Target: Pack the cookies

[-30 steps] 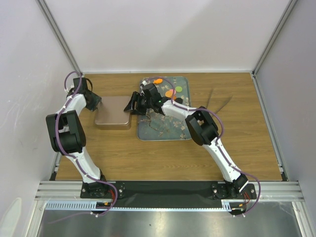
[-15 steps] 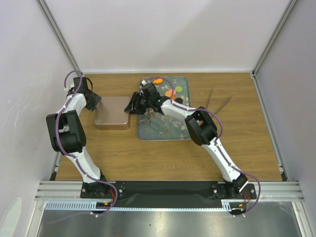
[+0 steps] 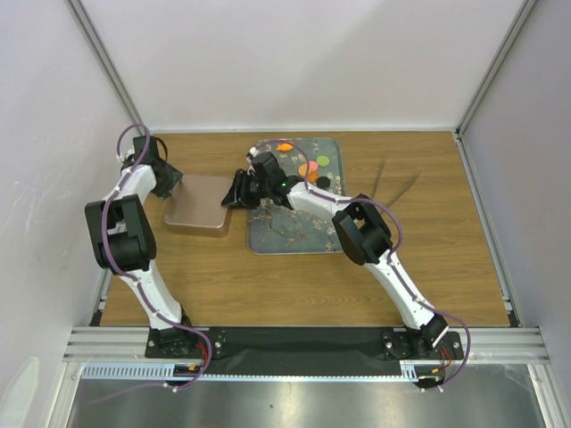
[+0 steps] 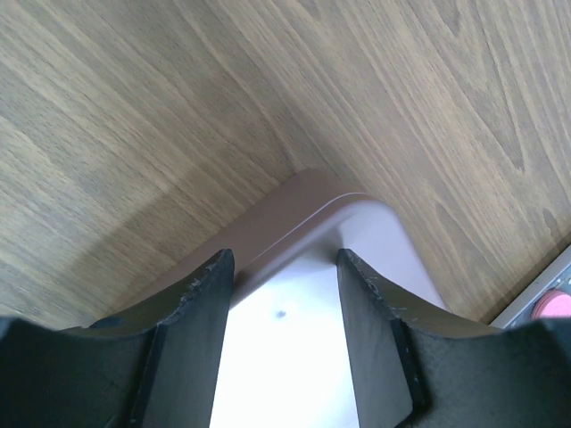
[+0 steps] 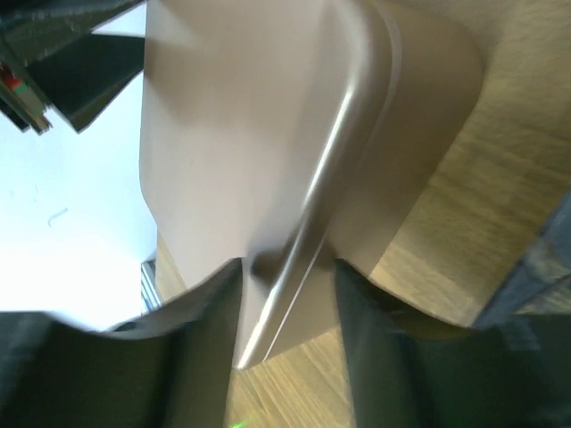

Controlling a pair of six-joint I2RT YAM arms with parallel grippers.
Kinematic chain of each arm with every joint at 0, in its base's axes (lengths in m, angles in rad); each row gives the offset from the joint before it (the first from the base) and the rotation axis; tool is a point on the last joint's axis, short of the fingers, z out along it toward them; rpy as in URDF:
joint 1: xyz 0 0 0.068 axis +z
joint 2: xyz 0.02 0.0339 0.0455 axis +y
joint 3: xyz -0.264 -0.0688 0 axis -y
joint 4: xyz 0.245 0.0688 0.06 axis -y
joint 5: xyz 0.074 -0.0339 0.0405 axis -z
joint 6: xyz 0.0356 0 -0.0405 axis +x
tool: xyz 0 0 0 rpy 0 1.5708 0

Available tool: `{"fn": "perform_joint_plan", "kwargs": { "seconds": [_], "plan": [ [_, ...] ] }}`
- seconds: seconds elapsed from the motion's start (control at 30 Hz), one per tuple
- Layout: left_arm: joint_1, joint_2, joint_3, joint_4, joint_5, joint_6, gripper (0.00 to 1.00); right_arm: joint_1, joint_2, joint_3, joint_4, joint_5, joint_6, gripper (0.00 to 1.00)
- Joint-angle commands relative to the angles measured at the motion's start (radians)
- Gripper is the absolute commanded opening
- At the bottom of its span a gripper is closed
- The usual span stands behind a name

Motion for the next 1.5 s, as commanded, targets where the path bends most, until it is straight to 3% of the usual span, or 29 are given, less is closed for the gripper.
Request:
{"fn": "perform_joint_plan", "kwargs": {
  "seconds": [0.0,0.1,0.33,0.57,0.93,1.23,1.47],
  "plan": [
    [-0.015,0.027,0.016,-0.059,0.014,0.031,0.56,0.031,-0.065,0.009,-0.004,-0.017,-0.045,0.54],
    [-0.012,0.015,0.001,-0.053,0.0,0.033,0.57,0.005,-0.078,0.004,-0.004,-0.015,-0.039,0.62],
    [-0.004,0.012,0.004,-0.055,-0.003,0.045,0.57,-0.061,-0.073,0.062,-0.013,-0.008,-0.01,0.7],
    [-0.006,0.015,0.007,-0.056,-0.001,0.051,0.57,-0.095,0.079,0.274,-0.092,0.028,0.038,0.7],
    [-0.004,0.013,0.004,-0.058,-0.005,0.056,0.57,-0.061,0.145,0.317,-0.065,0.058,0.009,0.68],
    [-0.006,0.019,-0.002,-0.053,-0.001,0.054,0.57,-0.055,0.152,0.3,-0.076,0.075,0.023,0.59],
    [-0.008,0.021,-0.03,-0.038,0.002,0.047,0.57,-0.054,0.172,0.299,-0.098,0.1,0.055,0.39]
  ]
}}
